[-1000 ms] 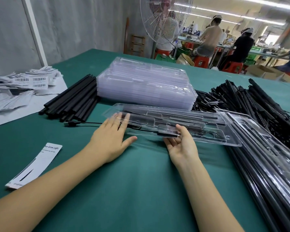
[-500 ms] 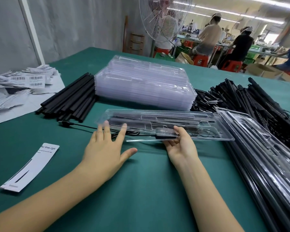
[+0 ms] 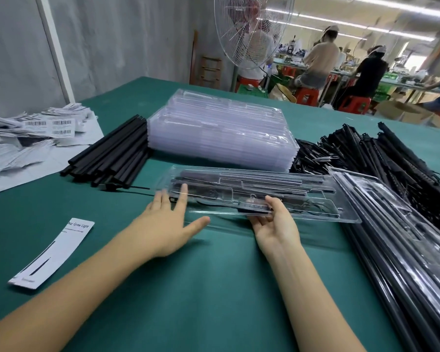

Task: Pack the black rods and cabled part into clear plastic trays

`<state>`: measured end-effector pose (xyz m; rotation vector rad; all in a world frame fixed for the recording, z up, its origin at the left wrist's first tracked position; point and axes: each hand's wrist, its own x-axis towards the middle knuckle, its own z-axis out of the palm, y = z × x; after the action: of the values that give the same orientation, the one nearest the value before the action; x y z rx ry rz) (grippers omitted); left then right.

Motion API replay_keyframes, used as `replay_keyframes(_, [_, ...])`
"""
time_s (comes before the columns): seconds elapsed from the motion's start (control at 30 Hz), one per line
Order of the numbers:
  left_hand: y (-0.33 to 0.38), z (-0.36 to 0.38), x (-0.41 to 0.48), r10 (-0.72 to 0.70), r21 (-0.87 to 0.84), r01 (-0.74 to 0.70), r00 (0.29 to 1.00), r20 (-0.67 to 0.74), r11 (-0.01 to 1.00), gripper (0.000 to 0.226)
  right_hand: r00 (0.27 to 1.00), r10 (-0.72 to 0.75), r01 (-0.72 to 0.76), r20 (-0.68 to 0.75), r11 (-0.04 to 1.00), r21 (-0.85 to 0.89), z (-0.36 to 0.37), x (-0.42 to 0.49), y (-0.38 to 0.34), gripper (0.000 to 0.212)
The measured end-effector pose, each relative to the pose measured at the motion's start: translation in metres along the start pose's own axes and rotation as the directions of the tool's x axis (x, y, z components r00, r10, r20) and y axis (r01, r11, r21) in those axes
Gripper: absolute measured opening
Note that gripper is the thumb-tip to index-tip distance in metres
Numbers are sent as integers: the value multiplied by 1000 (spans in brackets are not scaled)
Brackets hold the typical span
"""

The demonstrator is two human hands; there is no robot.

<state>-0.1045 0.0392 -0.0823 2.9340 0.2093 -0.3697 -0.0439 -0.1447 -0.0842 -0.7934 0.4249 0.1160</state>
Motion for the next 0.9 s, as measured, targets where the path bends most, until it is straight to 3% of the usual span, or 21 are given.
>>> replay_keyframes(0.13, [-40, -2, -7, 162, -88, -161, 987, 8, 983, 93, 1000, 0, 0, -5, 1000, 4, 0, -1, 0, 15])
replay_keyframes(0.27, [-50, -8, -11, 29, 81, -26, 999, -29, 996, 72, 1000, 1, -1, -13, 1000, 25, 1, -2, 2, 15])
replay_keyframes(0.33, [-43, -18, -13, -39, 91, 65, 966, -256, 994, 49, 1000, 4, -3, -12, 1000, 30, 1, -2, 1, 16])
replay_keyframes(0.37, [-36, -23, -14, -36, 50, 61, 915, -401, 997, 43, 1000, 5, -5, -14, 1000, 31, 1, -2, 1, 16])
replay_keyframes(0.47, [-12, -32, -6, 36, -72, -108, 766, -642, 992, 36, 1000, 12, -11, -22, 999, 32, 0, -1, -1, 18])
replay_keyframes(0.53, [-1, -31, 4, 136, -62, -217, 783, -607, 974, 44, 999, 21, -20, -26, 999, 28, 0, -2, -1, 18])
replay_keyframes(0.6, [5, -25, 17, 259, -74, -313, 878, -403, 947, 53, 999, 31, -31, -25, 999, 33, -1, -2, 0, 17])
replay_keyframes(0.67, [3, -15, 27, 315, -55, -335, 922, -226, 941, 55, 999, 47, -46, -21, 997, 57, -1, -1, -1, 17])
replay_keyframes(0.9, [-7, 14, 37, 357, 70, -350, 908, -220, 934, 78, 999, 52, -52, -8, 997, 61, -3, 3, -1, 16])
